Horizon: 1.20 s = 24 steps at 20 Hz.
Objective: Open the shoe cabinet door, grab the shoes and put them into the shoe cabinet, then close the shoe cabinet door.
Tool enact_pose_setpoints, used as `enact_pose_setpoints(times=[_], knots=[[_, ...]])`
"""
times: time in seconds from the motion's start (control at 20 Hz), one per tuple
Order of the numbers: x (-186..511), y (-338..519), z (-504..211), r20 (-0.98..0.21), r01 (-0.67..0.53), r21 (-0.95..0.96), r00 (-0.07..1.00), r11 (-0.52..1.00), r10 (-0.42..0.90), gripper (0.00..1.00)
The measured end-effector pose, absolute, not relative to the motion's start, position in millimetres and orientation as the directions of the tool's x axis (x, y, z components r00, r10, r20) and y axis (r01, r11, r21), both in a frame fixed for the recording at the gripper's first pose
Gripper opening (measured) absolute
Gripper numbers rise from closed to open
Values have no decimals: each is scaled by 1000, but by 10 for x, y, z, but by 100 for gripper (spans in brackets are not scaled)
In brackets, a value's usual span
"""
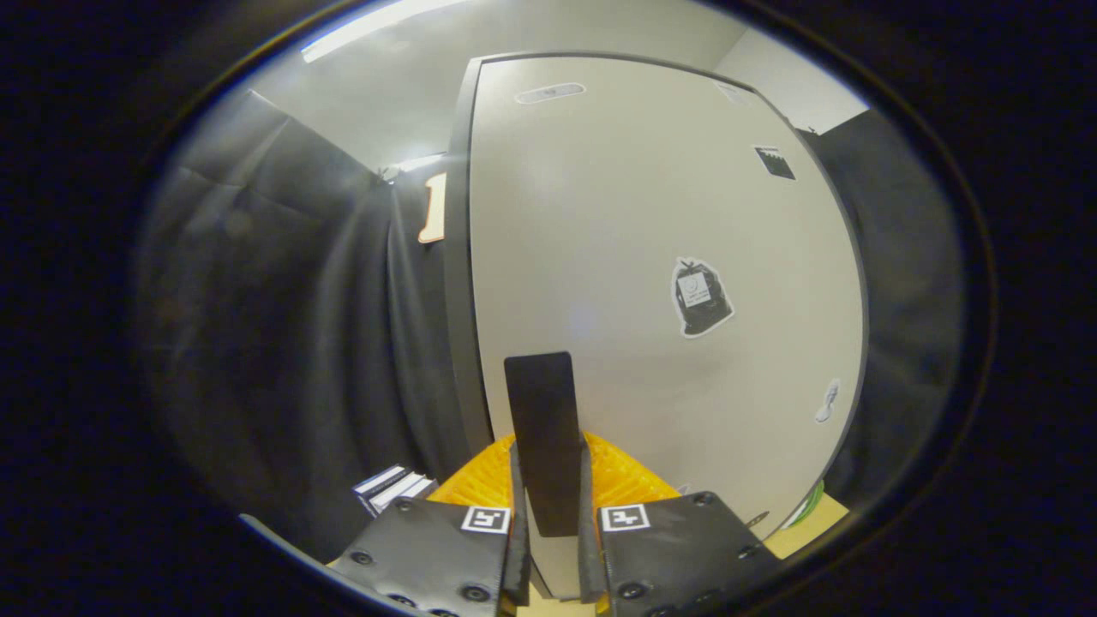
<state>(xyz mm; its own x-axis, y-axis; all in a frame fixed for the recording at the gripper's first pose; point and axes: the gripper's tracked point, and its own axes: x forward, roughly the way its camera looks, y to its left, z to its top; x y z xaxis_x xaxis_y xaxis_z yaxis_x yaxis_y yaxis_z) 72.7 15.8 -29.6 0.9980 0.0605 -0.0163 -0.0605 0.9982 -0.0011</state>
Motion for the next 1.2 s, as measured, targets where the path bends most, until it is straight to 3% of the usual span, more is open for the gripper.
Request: enact_pose_setpoints(times=[0.7, 1.2], knots=[[182, -26, -206, 22, -21, 1, 1000, 1000, 21, 22], [-192, -204, -127, -10, -112, -5, 994, 994, 112, 19]])
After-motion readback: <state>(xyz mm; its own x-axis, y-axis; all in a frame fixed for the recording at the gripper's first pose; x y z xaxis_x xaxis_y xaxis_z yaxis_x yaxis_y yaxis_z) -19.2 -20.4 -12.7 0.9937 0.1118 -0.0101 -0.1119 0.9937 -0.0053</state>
